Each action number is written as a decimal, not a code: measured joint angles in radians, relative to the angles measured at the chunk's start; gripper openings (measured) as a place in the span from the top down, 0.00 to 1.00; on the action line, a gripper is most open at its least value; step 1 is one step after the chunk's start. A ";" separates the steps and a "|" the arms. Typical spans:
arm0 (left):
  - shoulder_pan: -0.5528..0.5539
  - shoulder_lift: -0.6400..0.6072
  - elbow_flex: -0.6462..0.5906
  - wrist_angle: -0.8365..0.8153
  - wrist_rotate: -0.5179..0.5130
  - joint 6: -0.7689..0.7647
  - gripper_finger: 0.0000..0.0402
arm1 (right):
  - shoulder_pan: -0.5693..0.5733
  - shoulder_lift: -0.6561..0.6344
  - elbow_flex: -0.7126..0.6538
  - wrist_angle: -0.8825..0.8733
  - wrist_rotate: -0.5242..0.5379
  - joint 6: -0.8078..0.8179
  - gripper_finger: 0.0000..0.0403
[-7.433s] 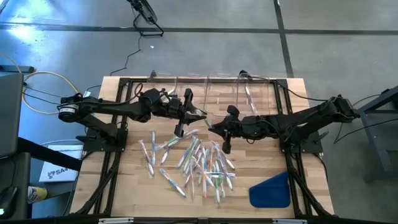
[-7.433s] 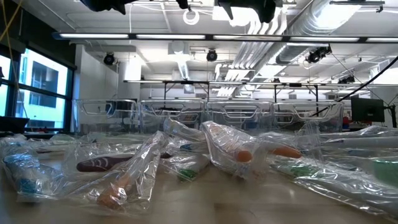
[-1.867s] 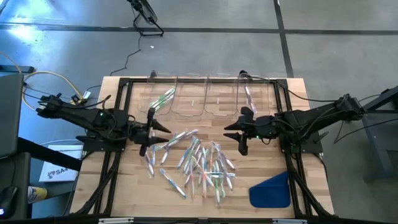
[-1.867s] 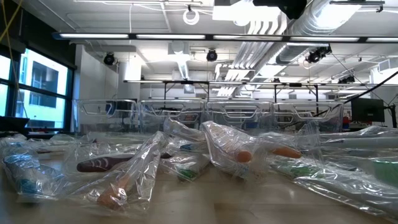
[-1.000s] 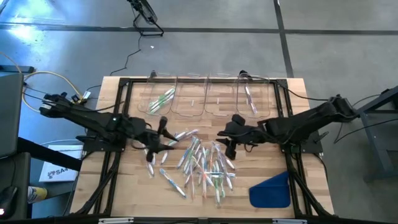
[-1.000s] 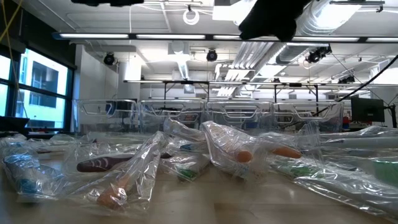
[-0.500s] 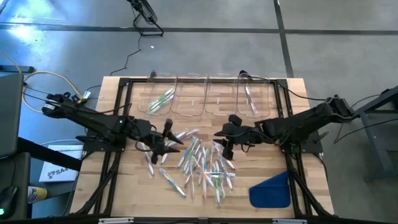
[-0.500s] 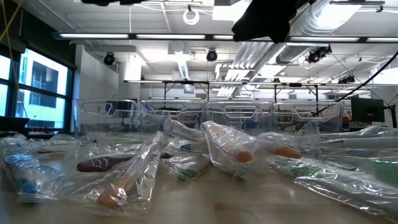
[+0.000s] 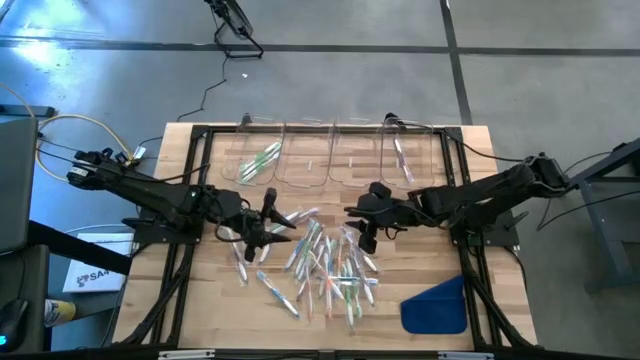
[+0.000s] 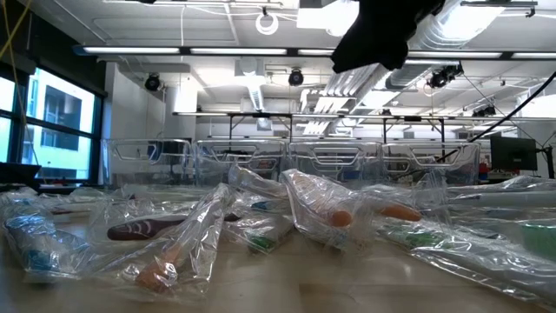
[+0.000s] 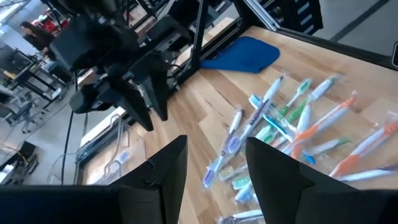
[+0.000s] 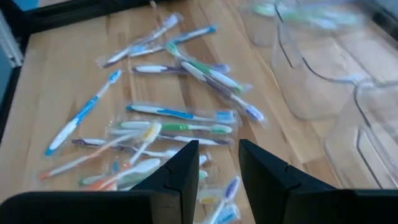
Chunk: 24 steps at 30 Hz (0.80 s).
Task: Pick & Place Toothbrushes
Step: Put the violet toothbrush into the right transparent bin
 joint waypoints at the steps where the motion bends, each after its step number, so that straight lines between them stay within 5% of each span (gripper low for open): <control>1: 0.000 0.000 0.000 0.001 0.000 0.000 0.60 | -0.005 0.000 0.000 -0.008 -0.001 0.007 0.74; 24: -0.003 0.001 0.000 0.006 -0.015 -0.011 0.60 | -0.029 0.000 0.000 -0.194 -0.053 0.184 0.74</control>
